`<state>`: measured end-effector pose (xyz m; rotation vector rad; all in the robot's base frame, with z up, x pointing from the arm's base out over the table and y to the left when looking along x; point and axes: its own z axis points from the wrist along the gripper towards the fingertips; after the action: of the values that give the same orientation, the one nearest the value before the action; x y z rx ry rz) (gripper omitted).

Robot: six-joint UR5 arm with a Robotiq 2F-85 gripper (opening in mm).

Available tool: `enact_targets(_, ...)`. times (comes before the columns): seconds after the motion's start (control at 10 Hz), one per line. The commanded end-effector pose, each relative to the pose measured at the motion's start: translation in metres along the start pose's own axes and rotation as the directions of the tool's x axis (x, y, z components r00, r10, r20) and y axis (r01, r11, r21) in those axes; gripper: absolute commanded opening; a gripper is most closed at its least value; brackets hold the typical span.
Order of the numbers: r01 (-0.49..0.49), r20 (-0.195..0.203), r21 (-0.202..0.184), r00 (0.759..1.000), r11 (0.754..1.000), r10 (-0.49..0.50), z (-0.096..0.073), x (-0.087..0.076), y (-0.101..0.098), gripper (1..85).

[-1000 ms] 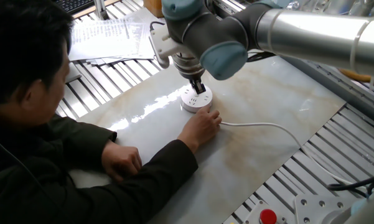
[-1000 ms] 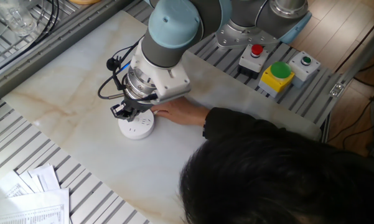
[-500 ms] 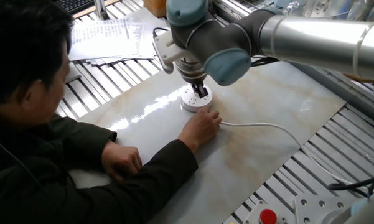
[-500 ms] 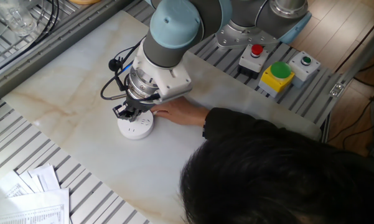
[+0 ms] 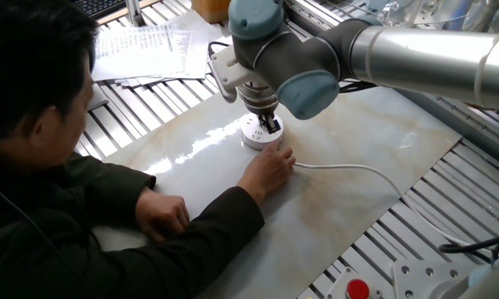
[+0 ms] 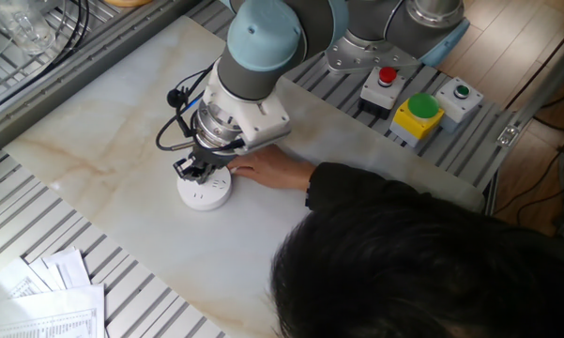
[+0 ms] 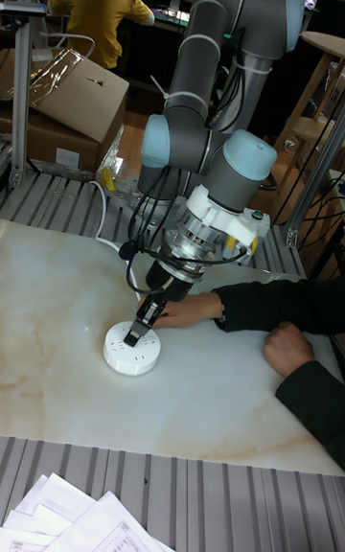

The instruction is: Turn on the power strip by pressing the button

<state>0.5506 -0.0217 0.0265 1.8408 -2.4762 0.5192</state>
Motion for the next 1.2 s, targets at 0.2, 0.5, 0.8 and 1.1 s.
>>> enact_targets(0.2,-0.033,0.012,-0.014,0.999,0.999,0.033,-0.001,-0.011,0.011,1.0)
enact_targets(0.5,-0.052,-0.028,-0.025,0.998,0.998,0.051,-0.069,0.001,-0.007,1.0)
enact_targets(0.8,-0.118,0.077,-0.048,0.99,0.992,0.121,-0.078,0.026,-0.04,1.0)
enact_targets(1.1,-0.37,0.124,-0.137,0.914,0.919,0.387,-0.09,0.058,-0.063,1.0)
